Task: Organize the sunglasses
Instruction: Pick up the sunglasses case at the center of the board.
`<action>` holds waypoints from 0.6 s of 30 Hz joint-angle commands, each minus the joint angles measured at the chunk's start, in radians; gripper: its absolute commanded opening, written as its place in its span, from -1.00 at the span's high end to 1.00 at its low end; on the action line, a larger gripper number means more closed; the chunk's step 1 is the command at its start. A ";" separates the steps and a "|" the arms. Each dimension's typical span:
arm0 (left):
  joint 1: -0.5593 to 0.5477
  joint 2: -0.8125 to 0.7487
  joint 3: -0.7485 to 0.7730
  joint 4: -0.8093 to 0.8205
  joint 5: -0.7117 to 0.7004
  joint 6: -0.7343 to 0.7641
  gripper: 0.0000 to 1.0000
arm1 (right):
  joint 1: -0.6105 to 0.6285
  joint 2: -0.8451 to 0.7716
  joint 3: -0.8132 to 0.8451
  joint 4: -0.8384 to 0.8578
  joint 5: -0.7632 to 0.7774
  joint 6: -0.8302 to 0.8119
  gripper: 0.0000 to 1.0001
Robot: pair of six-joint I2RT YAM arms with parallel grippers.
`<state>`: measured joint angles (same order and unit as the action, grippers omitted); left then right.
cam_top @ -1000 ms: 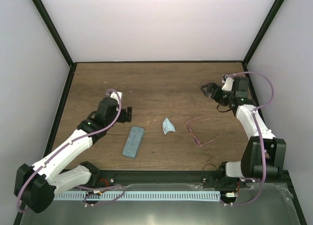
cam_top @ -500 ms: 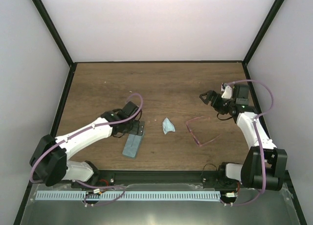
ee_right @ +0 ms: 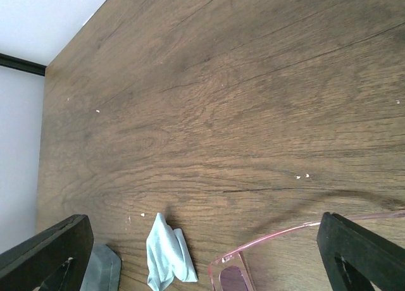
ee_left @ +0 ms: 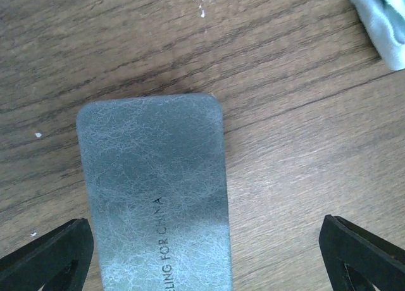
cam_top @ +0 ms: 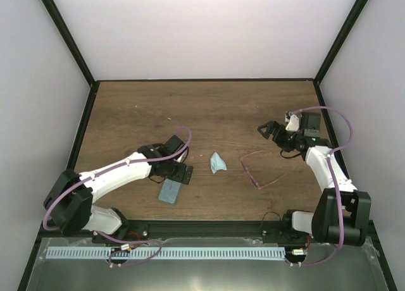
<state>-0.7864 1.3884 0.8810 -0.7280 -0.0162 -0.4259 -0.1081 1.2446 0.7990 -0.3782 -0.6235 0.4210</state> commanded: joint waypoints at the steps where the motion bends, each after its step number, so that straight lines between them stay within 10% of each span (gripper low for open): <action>1: -0.005 0.028 -0.005 -0.021 0.011 0.022 -1.00 | -0.003 0.008 0.008 0.004 0.001 0.000 -1.00; 18: -0.005 0.127 -0.029 0.025 -0.020 0.025 -0.82 | -0.003 0.023 -0.002 -0.014 0.002 -0.027 -1.00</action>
<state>-0.7872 1.5017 0.8619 -0.7185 -0.0326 -0.4057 -0.1081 1.2652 0.7948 -0.3767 -0.6239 0.4160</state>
